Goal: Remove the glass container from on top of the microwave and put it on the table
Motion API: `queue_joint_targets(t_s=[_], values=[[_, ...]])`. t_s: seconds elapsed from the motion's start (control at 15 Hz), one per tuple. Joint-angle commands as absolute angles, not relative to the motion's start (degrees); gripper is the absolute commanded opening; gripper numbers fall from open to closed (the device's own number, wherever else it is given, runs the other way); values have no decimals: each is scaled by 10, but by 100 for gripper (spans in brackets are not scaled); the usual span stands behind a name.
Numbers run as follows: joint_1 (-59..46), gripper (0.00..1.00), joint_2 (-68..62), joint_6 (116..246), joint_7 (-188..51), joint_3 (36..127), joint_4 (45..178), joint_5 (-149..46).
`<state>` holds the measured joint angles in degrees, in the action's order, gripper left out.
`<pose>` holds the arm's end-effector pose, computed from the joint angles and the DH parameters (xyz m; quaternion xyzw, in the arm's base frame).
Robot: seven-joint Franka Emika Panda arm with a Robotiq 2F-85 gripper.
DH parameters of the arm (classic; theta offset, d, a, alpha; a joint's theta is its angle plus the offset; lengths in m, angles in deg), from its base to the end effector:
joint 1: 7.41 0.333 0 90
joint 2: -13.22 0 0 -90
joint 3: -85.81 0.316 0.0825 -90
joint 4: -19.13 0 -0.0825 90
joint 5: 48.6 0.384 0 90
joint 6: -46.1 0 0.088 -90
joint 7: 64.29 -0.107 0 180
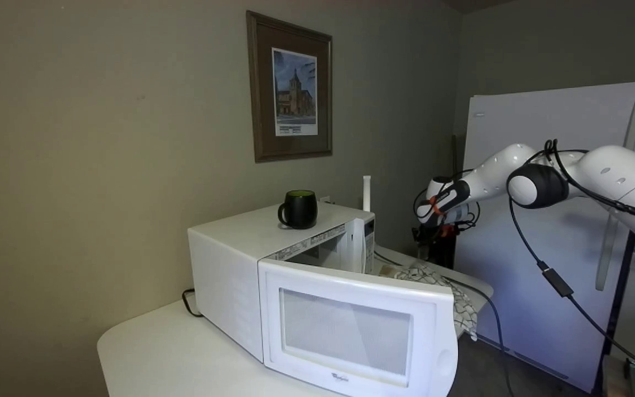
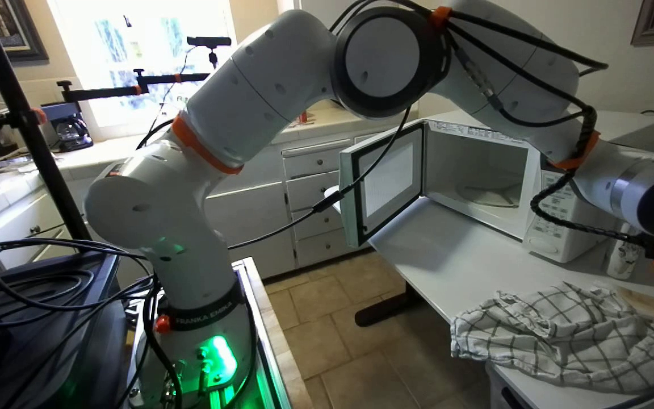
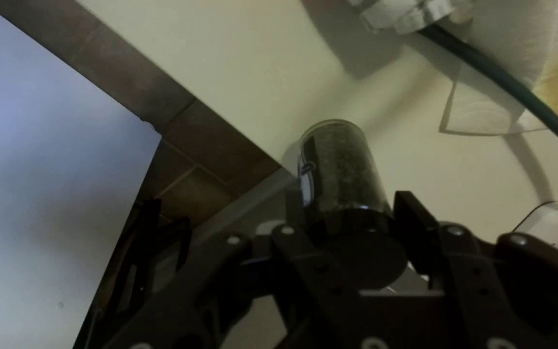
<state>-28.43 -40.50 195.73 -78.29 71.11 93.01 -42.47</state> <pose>0.6663 -0.4090 0.2334 0.8993 -0.3826 0.1907 0.0923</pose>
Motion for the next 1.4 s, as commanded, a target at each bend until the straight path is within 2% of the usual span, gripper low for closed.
queue_joint_targets(t_s=[0.0, 0.67, 0.73, 0.8, 1.0, 1.07, 1.33], values=[[-273, 24, -389, 1973, -790, 715, 967, -420], [-272, 24, -392, 1956, -799, 723, 978, -406], [-274, 65, -393, 1951, -796, 726, 975, -403], [-274, 75, -393, 1950, -795, 727, 977, -401], [-272, 97, -383, 1952, -794, 726, 985, -400], [-271, 100, -371, 1957, -795, 725, 998, -401], [-278, 100, -288, 1956, -762, 728, 1062, -405]])
